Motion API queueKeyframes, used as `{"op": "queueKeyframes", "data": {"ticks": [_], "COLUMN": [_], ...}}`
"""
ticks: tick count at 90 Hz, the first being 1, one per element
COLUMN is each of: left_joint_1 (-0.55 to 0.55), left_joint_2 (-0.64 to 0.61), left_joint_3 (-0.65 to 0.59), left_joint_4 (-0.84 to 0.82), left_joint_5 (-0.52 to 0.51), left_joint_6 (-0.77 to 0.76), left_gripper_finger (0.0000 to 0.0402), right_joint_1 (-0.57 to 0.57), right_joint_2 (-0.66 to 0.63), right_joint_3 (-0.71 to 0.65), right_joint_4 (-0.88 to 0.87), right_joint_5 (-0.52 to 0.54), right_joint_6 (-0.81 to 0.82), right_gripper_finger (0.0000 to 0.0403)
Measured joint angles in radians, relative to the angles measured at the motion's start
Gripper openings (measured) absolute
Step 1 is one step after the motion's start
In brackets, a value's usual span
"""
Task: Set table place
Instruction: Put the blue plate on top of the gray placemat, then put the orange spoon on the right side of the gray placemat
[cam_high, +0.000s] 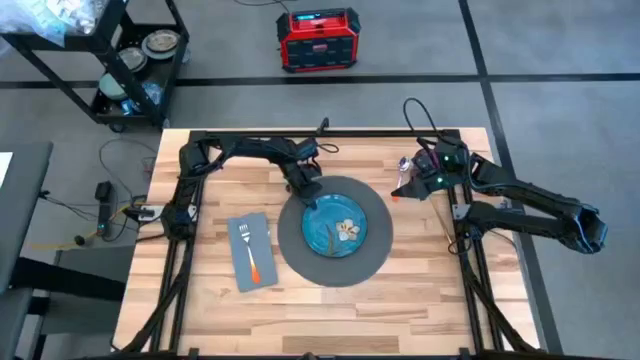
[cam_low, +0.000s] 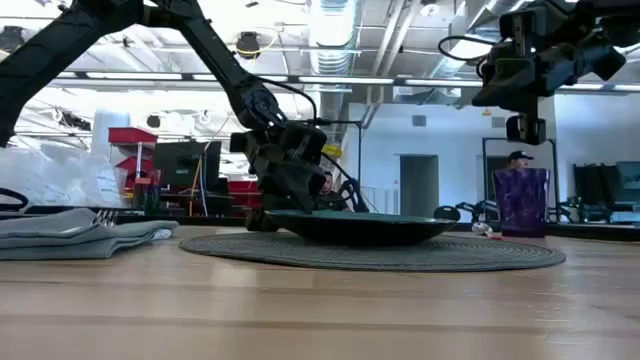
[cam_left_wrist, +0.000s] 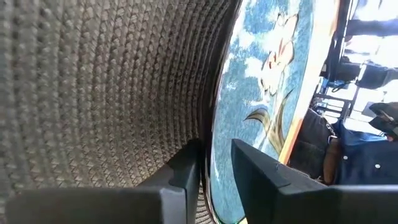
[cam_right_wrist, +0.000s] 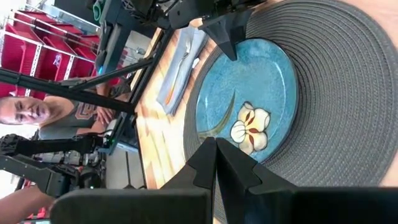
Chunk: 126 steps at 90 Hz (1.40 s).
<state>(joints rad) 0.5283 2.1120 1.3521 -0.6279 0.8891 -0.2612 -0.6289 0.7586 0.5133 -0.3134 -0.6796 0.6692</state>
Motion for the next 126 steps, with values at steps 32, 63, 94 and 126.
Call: {"op": "queueKeyframes", "data": {"ticks": [32, 63, 94, 126], "left_joint_1": [0.044, 0.068, 0.145, 0.109], "left_joint_2": [0.0, -0.001, -0.124, -0.391], "left_joint_3": [0.0, 0.0, 0.0, 0.001], "left_joint_4": [-0.02, -0.066, -0.05, 0.316], "left_joint_5": [0.009, 0.052, 0.058, -0.123], "left_joint_6": [-0.021, -0.023, -0.024, -0.276], "left_gripper_finger": [0.0075, 0.0075, 0.0075, 0.0075], "right_joint_1": [-0.008, -0.008, -0.008, 0.031], "right_joint_2": [0.0, 0.0, 0.0, -0.001], "right_joint_3": [0.0, 0.0, 0.0, -0.001], "right_joint_4": [0.0, 0.001, 0.003, 0.568], "right_joint_5": [-0.001, -0.003, -0.008, -0.34], "right_joint_6": [0.001, 0.003, 0.006, 0.009], "right_gripper_finger": [0.0, 0.0, 0.0, 0.0]}}
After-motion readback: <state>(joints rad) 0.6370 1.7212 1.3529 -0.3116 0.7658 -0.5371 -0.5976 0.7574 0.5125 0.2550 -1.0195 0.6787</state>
